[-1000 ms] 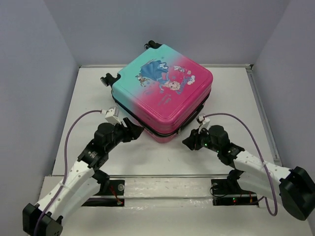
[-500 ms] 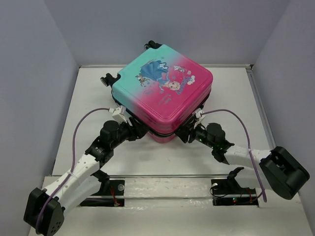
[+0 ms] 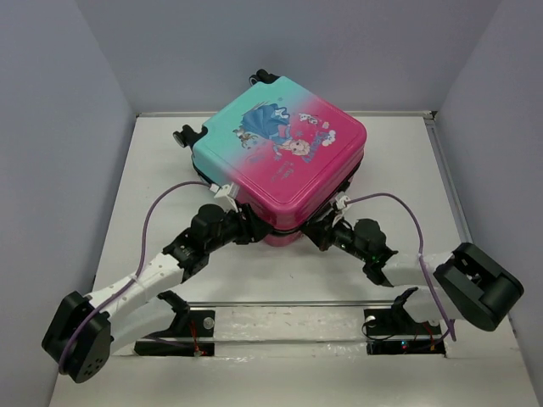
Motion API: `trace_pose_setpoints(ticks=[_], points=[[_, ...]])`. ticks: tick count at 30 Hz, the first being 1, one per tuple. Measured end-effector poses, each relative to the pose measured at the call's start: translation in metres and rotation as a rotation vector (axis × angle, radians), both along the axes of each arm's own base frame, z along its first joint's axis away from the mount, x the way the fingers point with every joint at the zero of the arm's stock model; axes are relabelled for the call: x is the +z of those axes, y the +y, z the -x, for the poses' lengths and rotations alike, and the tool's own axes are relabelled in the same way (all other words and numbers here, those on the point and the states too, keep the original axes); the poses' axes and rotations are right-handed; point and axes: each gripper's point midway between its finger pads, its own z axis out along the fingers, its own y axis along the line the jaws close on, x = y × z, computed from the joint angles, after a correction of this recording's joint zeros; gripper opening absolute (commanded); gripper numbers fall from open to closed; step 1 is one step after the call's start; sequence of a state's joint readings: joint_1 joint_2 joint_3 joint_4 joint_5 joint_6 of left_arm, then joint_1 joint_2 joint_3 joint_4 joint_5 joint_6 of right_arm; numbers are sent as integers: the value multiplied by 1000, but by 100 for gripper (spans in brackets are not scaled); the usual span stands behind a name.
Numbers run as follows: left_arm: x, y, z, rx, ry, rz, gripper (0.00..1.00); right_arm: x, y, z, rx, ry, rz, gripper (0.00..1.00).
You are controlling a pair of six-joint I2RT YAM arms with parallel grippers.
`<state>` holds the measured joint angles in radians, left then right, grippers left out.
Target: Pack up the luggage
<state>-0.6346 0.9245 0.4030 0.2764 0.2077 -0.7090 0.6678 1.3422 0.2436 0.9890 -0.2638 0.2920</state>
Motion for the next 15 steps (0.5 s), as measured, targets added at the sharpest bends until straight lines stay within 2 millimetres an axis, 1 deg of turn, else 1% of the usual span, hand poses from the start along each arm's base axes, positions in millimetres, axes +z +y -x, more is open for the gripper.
trace_pose_setpoints(ticks=[4,6,8,10,11,13,15], points=[[3,-17,-2,-40,15,-10,59,3,4,16,-20,16,7,7],[5,-26,-4,-58,25,-15,58,0,5,22,-43,29,31,7],[6,-36,-6,-84,37,-21,58,4,15,35,-47,38,59,7],[9,-47,-5,-111,45,-24,57,4,17,38,-85,55,91,7],[13,-56,-6,-128,42,-21,57,5,19,40,-96,60,103,7],[16,-64,-6,-142,49,-32,56,5,28,42,-129,74,143,7],[15,-70,-5,-152,61,-53,59,5,42,39,-179,83,191,7]])
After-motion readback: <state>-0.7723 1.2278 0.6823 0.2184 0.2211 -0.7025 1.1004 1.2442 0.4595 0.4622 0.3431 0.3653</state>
